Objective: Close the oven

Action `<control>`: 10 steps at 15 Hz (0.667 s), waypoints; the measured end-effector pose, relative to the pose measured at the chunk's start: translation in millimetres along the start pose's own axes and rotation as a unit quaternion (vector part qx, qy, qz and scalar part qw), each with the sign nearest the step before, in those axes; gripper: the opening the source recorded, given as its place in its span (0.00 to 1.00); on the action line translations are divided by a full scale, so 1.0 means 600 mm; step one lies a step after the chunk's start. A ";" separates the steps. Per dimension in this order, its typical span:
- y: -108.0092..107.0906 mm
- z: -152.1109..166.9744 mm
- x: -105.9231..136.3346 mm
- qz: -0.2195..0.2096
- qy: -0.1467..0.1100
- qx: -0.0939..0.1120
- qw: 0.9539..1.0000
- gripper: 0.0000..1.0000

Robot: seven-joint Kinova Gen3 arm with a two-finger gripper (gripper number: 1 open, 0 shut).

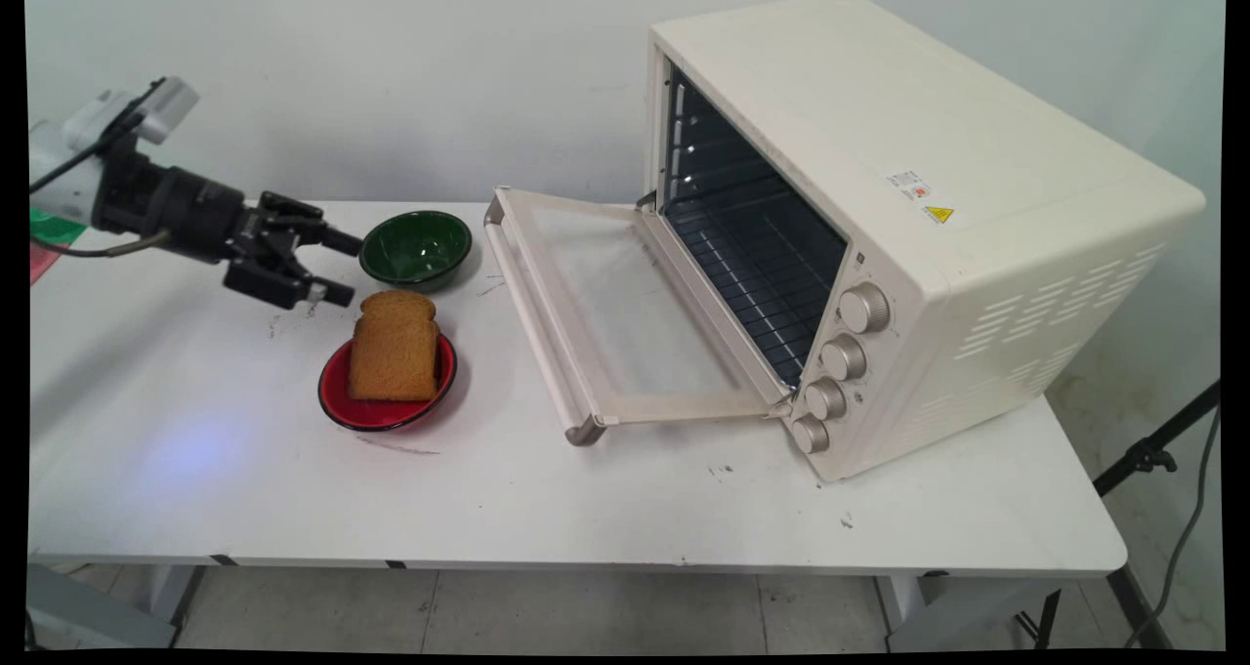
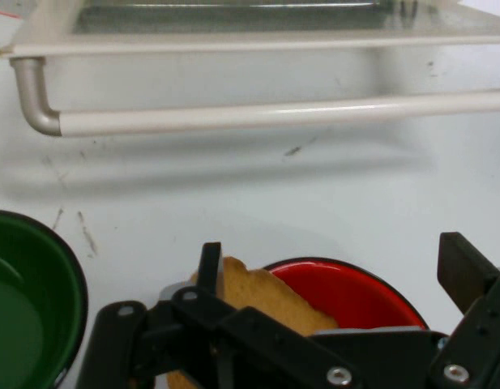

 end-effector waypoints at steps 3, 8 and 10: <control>0.004 0.030 0.033 0.003 -0.012 0.018 1.000 1.00; 0.010 0.090 0.069 0.005 -0.036 0.040 0.999 1.00; 0.013 0.113 0.075 0.005 -0.045 0.045 0.998 0.00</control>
